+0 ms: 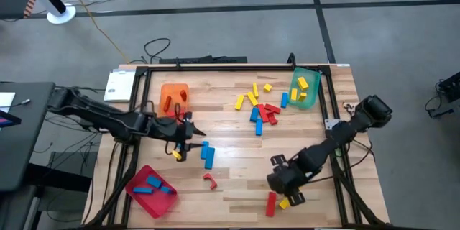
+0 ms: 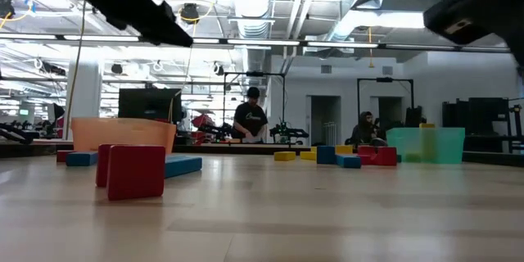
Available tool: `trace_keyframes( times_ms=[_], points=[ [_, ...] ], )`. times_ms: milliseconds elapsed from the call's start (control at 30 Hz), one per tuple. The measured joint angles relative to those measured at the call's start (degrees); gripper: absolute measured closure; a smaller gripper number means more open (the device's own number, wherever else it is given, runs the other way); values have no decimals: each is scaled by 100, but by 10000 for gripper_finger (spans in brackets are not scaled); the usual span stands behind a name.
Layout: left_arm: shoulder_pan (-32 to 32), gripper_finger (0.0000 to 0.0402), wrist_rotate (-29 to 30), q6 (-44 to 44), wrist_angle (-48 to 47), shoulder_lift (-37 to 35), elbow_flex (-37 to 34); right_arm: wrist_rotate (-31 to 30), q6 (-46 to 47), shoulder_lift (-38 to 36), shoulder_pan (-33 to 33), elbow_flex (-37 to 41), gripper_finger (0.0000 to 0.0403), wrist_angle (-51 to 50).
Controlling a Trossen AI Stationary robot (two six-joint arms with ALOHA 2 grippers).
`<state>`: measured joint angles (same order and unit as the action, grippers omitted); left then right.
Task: Sort blocks
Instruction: Put the yellow wooden block into the green bin
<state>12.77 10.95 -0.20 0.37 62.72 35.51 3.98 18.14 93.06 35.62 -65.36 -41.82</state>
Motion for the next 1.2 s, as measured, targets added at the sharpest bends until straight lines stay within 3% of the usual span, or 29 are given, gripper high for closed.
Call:
trace_keyframes(
  times_ms=[200, 433, 533, 633, 800, 1000, 1200],
  points=[
    [150, 220, -37, 137, 614, 931, 2, -665, -154, 0, 507, 0, 195, -165],
    [210, 220, -613, 376, 1844, 1923, 2, -707, 86, 0, 893, 0, 195, -127],
    [198, 220, -604, 524, 2186, 2175, 2, -709, 361, 0, 994, 0, 195, -132],
    [112, 220, -211, 602, 2301, 2311, 76, -858, 687, 0, 1070, 0, 195, -225],
    [-251, 220, 956, 604, 2301, 2367, 254, -1179, 1277, 0, 1128, 0, 195, -444],
    [-972, 220, 893, 458, 2303, 2456, 519, -1345, 1684, 2, 1075, 0, 195, -290],
    [-1593, 200, 488, 112, 2276, 3401, 1102, -1743, 1605, 1, 984, -2, 195, -91]
  ],
)
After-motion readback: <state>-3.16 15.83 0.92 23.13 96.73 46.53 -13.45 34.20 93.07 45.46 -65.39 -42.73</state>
